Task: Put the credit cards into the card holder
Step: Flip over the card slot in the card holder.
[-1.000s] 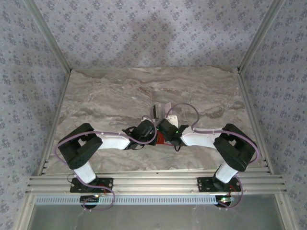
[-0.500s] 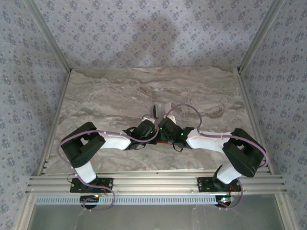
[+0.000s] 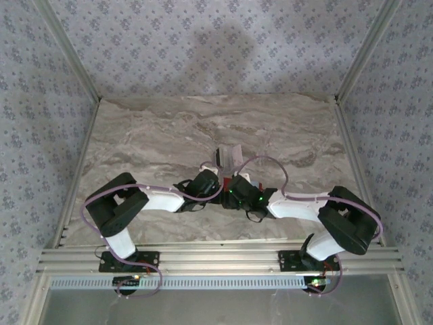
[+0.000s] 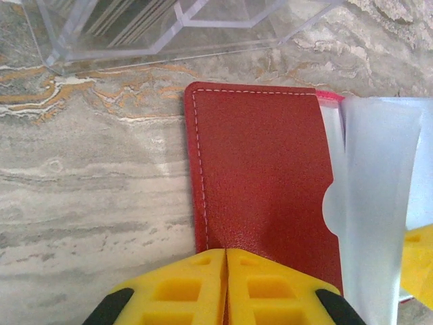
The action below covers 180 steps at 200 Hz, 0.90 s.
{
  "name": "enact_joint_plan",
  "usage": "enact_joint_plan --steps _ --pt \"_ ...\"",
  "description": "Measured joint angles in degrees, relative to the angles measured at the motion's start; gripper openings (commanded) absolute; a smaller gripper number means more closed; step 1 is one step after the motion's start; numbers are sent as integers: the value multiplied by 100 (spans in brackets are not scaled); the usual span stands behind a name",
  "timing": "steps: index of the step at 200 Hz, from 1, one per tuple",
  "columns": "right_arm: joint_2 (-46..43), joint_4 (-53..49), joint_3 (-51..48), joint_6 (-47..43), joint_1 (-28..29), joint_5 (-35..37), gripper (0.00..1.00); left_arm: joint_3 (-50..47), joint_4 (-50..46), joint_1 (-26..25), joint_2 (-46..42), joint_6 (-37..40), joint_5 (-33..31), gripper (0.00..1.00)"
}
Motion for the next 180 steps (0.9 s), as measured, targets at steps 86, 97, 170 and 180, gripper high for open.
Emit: enact_joint_plan --steps 86,97,170,180 --pt "-306 240 -332 321 70 -24 71 -15 31 31 0 -13 20 10" --pt "-354 326 -415 361 70 -48 72 -15 31 31 0 -13 22 10" --pt "-501 645 -647 597 70 -129 72 -15 52 33 11 -13 24 10" --pt "-540 656 -678 610 70 -164 72 -15 52 37 11 -13 33 10"
